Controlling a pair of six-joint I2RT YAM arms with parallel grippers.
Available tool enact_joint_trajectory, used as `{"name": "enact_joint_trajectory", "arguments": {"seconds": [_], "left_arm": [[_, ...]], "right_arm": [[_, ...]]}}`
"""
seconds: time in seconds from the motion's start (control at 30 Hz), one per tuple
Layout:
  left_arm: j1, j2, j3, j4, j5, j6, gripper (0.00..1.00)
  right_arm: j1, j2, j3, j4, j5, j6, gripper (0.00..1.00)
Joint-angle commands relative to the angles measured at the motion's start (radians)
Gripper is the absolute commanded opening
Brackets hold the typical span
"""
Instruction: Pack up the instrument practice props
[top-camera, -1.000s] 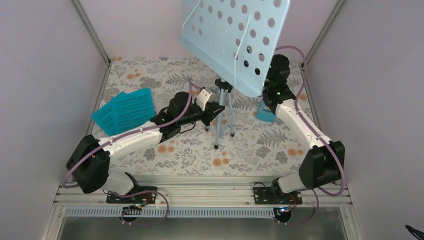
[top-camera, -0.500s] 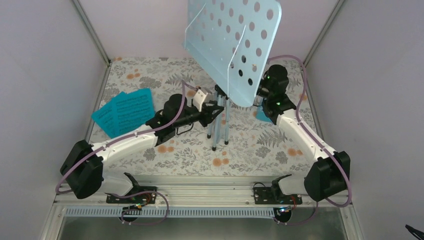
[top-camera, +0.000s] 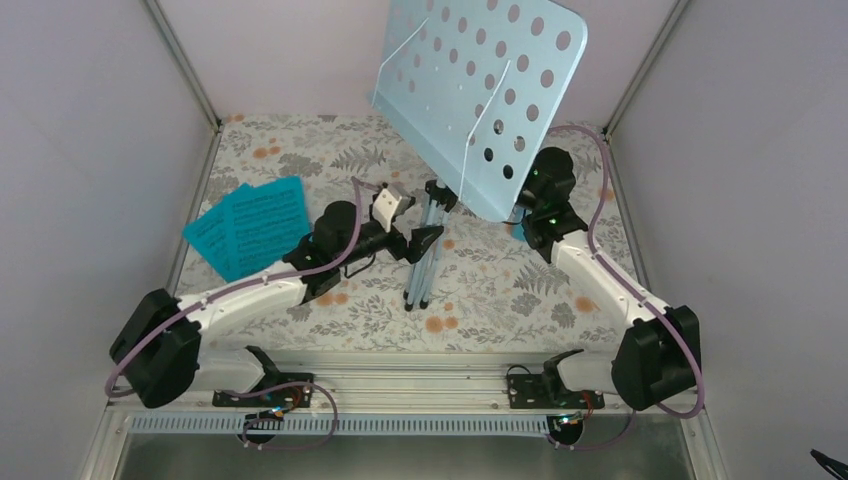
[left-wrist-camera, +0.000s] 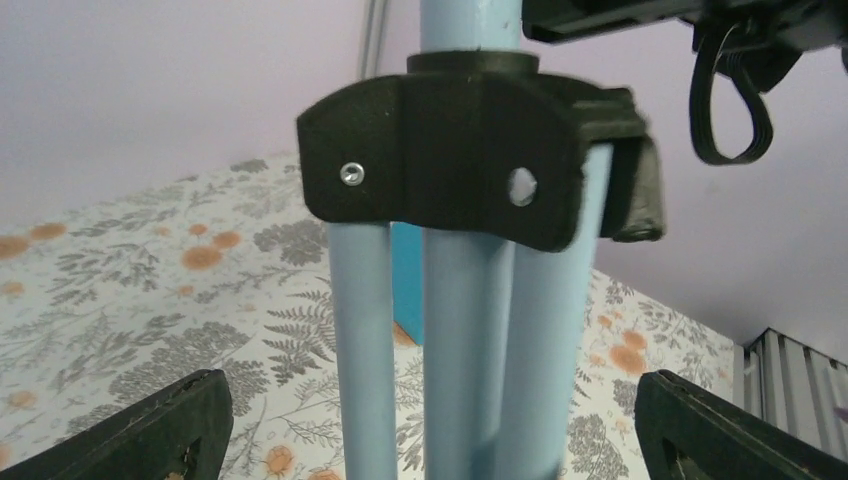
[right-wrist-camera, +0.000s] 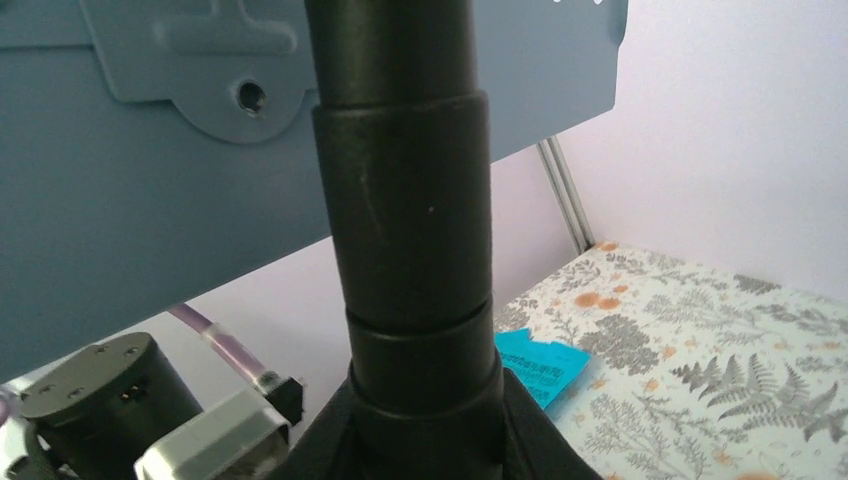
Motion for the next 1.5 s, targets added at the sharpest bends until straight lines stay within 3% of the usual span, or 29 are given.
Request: {"name": "enact_joint_trajectory", "arguments": {"seconds": [0.0,0.3,0.43,0.7,0.9,1.17,1.33,1.47], "left_arm": [[-0.001,0.085,0.028,0.108,0.077,0.055,1.0],[-0.003,0.221,0.071,0.228,0.123,0.004,0.97],[-0.016,0.256,0.085,0.228,0.114,-0.04,0.86],[-0.055,0.299,0.12,0.196,0.088,-0.061,0.85],[-0.066,0.299,0.135,0.132,0.024,-0.063,0.48],[-0.066,0.206,0.116,0.021,-0.046,-0.061,0.24],[-0.056,0.115,0.103,-0.116,-0.12,-0.023,0.03],[-0.009,0.048,0.092,-0.2,-0.055,0.02,0.02]], "right_arm": [[0.016,-0.041,0.011,0.195,0.004,0.077,0.04],[0.016,-0.052,-0.011,0.21,0.046,0.076,0.04],[0.016,-0.063,-0.035,0.22,0.1,0.074,0.04],[0.016,-0.106,-0.075,0.216,0.201,0.045,0.04],[0.016,-0.118,-0.088,0.209,0.219,0.031,0.04],[0.016,-0.121,-0.126,0.219,0.258,0.034,0.04],[0.012,-0.13,-0.176,0.234,0.319,0.045,0.19],[0.003,-0.141,-0.23,0.227,0.376,0.042,0.44]]}}
